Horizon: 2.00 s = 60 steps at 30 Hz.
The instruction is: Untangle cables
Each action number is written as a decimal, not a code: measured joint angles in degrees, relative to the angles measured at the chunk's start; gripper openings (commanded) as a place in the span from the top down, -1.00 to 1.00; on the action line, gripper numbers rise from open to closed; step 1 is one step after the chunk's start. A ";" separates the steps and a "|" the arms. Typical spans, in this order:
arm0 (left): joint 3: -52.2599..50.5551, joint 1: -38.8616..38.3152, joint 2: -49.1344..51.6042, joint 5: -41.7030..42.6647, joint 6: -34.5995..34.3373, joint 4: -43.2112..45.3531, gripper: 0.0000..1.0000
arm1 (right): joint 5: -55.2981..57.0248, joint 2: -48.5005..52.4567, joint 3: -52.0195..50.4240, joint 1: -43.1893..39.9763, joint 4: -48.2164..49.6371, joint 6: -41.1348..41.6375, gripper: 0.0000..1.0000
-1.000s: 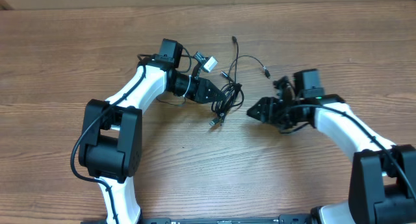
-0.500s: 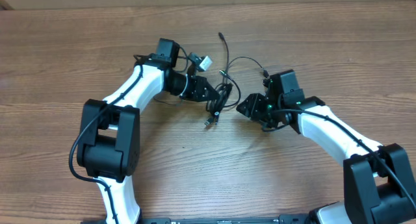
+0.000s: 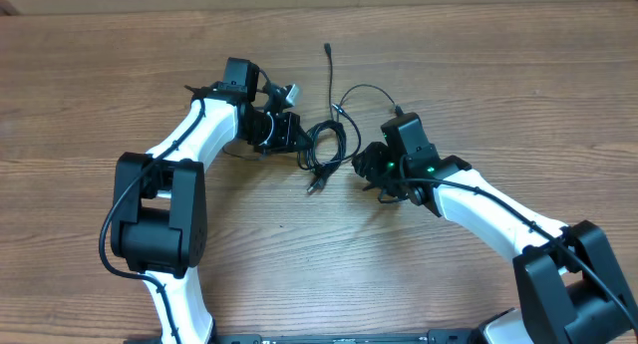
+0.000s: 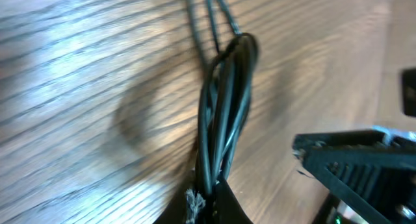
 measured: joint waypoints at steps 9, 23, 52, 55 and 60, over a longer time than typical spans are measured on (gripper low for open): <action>-0.44 0.00 0.00 -9.57 -4.50 -0.02 0.88 | 0.90 5.25 0.00 0.57 1.77 0.94 0.17; -2.23 -2.78 0.31 -14.05 -6.05 2.73 0.60 | 1.99 8.33 0.00 0.61 9.11 1.11 0.09; -2.27 -3.26 2.47 -13.62 -6.12 5.14 0.60 | 12.81 14.12 0.00 0.61 26.34 1.07 0.11; -2.27 -3.26 2.49 -13.62 -6.14 5.22 0.61 | 12.96 16.06 0.20 0.61 29.27 0.98 0.27; -2.27 -3.26 2.49 -13.64 -6.14 5.44 0.63 | 13.09 17.40 0.22 0.24 31.02 0.81 0.92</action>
